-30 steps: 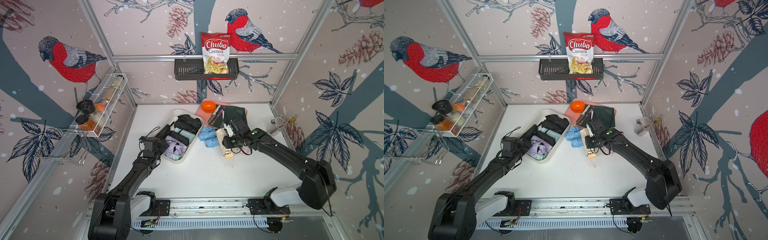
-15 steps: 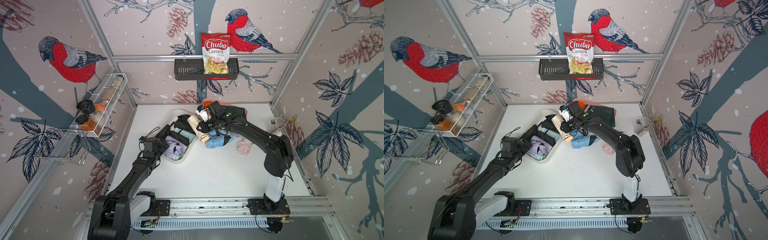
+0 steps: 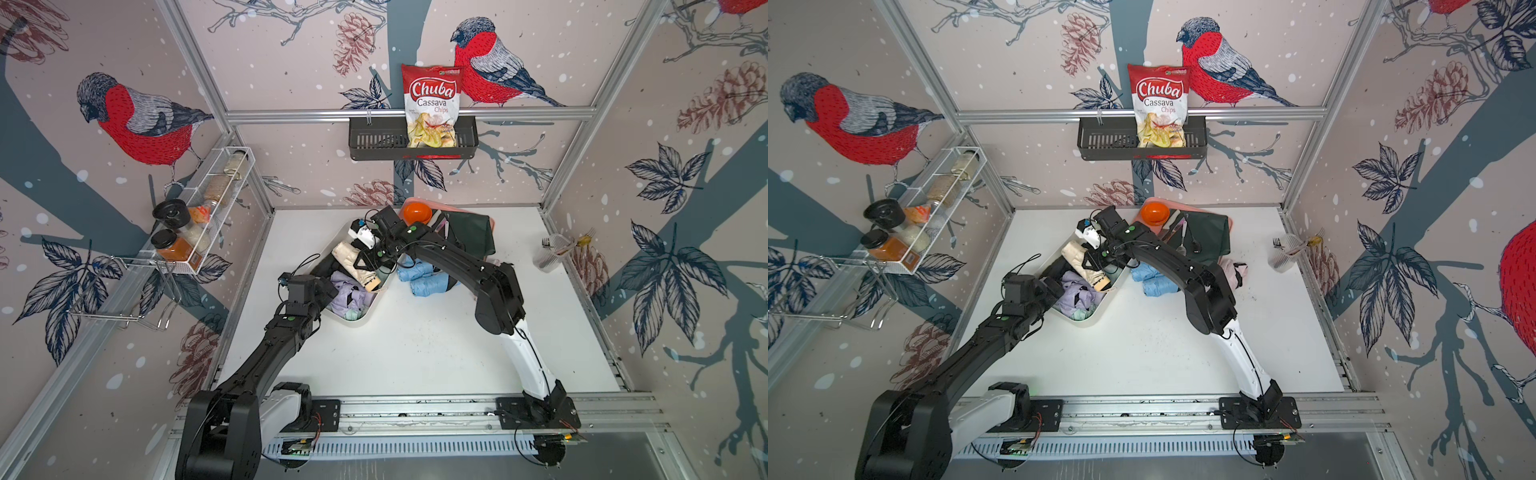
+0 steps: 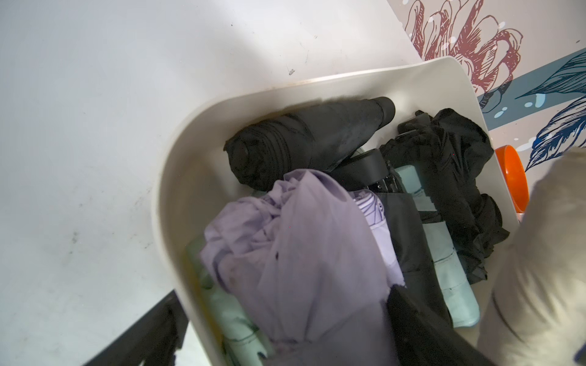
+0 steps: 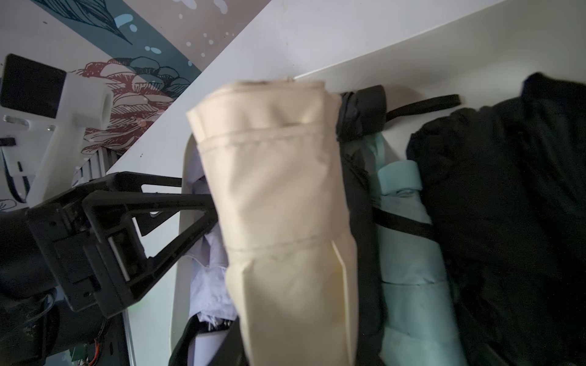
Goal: Put the umbrella into the storage box
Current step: Place the umbrella in the storage box, then adjust the umbrella in the storage box.
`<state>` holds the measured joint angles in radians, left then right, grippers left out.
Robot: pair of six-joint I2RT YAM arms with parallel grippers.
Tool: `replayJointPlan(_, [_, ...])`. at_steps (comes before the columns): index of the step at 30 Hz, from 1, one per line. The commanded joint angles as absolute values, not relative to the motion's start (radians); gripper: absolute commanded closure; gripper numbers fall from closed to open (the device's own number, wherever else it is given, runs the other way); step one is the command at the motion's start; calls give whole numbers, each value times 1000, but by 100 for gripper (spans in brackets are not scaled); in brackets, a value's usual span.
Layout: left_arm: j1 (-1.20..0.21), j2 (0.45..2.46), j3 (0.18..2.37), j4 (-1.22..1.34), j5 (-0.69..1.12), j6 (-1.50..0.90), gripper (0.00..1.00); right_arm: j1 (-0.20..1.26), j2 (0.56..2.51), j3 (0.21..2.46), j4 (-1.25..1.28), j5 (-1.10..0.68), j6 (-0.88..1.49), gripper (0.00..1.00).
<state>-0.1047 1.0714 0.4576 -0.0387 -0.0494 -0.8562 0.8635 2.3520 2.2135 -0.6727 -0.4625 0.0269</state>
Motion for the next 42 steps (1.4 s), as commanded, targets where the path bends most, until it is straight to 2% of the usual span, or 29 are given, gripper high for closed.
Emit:
replayJointPlan(1, [-110,1065,452,-9,11,-831,1,869,2381,2237,-675,-516,49,69])
replayJointPlan(15, [-112,1038,452,-9,11,-839,1,910,2469,2276,-721,-530,37,65])
replayJointPlan(20, [-112,1016,453,-17,13,-845,1,910,2496,2292,-726,-502,51,53])
replayJointPlan(26, [-115,995,455,-29,17,-851,1,906,2466,2317,-733,-452,51,34])
replayJointPlan(31, [-115,978,459,-45,14,-851,1,904,2410,2302,-716,-414,49,25])
replayJointPlan(36, [-117,964,461,-57,10,-850,1,899,2396,2269,-680,-419,62,28])
replayJointPlan(39, [-117,959,464,-61,9,-850,1,898,2412,2267,-670,-422,77,43])
replayJointPlan(42, [-117,960,466,-57,17,-846,1,900,2434,2267,-664,-428,88,53])
